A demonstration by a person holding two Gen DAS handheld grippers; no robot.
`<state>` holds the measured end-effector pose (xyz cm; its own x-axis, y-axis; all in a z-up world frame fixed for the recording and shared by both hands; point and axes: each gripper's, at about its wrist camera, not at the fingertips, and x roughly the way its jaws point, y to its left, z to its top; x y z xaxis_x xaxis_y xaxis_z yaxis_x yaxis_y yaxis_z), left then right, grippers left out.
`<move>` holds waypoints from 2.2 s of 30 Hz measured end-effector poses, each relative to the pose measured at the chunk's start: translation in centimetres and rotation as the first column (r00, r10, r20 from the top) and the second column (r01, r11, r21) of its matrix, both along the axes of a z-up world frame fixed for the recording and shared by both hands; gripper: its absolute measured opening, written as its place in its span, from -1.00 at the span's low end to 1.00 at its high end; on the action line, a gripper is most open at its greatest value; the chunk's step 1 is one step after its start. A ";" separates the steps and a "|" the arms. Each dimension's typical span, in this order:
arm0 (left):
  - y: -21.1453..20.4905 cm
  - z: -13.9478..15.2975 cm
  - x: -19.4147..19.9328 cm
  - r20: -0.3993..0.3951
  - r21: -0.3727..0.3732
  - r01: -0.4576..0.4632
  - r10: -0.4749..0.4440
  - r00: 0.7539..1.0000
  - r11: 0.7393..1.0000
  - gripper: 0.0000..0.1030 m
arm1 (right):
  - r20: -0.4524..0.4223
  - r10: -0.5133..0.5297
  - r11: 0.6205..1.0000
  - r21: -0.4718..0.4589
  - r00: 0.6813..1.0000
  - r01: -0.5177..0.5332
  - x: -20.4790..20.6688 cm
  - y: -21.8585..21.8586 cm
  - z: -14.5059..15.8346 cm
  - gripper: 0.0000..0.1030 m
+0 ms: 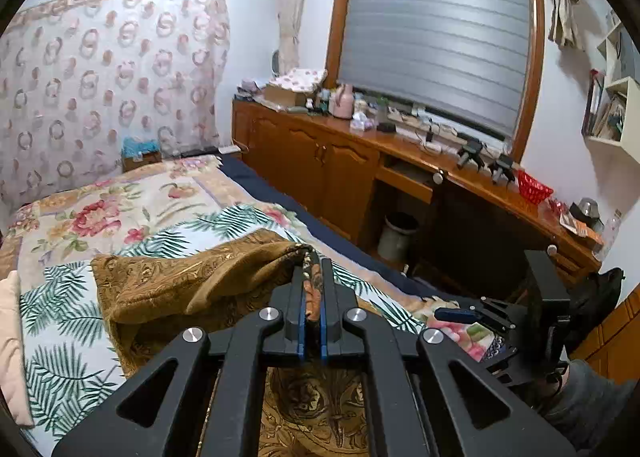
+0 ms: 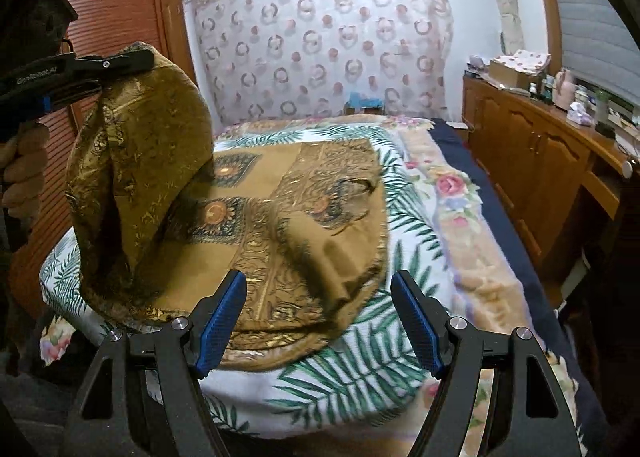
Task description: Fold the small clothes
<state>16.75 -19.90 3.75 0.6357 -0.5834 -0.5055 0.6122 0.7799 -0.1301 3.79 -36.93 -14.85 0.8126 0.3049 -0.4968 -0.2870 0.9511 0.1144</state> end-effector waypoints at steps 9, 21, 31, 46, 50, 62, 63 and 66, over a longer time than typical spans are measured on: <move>-2.1 -2.0 0.7 -0.093 0.060 0.047 -0.041 0.995 0.997 -0.69 | -0.017 -0.027 0.999 0.016 0.999 0.028 0.2 -0.7 -0.8 0.49; 3.5 -2.0 -0.5 -0.059 0.019 -0.042 0.043 0.997 0.999 0.50 | 0.007 -0.022 1.000 0.011 1.000 0.022 0.3 -0.9 0.2 0.49; 9.5 -5.0 1.5 -0.084 0.071 -0.202 0.208 0.975 0.977 0.50 | 0.018 0.026 1.000 -0.013 0.999 -0.026 3.4 1.3 1.1 0.49; 15.6 -7.7 2.8 -0.079 0.105 -0.309 0.318 0.945 0.945 0.50 | 0.034 0.171 0.980 -0.114 0.985 -0.166 11.2 8.1 4.1 0.49; 16.9 -8.3 3.4 -0.090 0.108 -0.329 0.339 0.937 0.938 0.50 | 0.006 0.218 0.965 -0.154 0.976 -0.215 14.2 10.3 4.2 0.49; 18.1 -10.9 5.2 -0.126 0.124 -0.320 0.335 0.934 0.939 0.50 | -0.142 0.297 0.908 -0.264 0.944 -0.325 22.8 16.4 1.8 0.49; 18.1 -11.1 5.4 -0.132 0.124 -0.319 0.334 0.933 0.940 0.50 | -0.148 0.301 0.905 -0.267 0.942 -0.331 23.3 16.7 1.7 0.49; 18.3 -11.7 5.8 -0.149 0.121 -0.315 0.331 0.932 0.941 0.50 | -0.172 0.304 0.899 -0.274 0.937 -0.342 24.5 17.3 1.1 0.49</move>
<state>22.59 -1.65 -7.93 0.6848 -0.3056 -0.6616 0.3013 0.9453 -0.1248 28.25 -19.65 -13.76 0.6212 0.3648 -0.6936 -0.5863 0.8036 -0.1025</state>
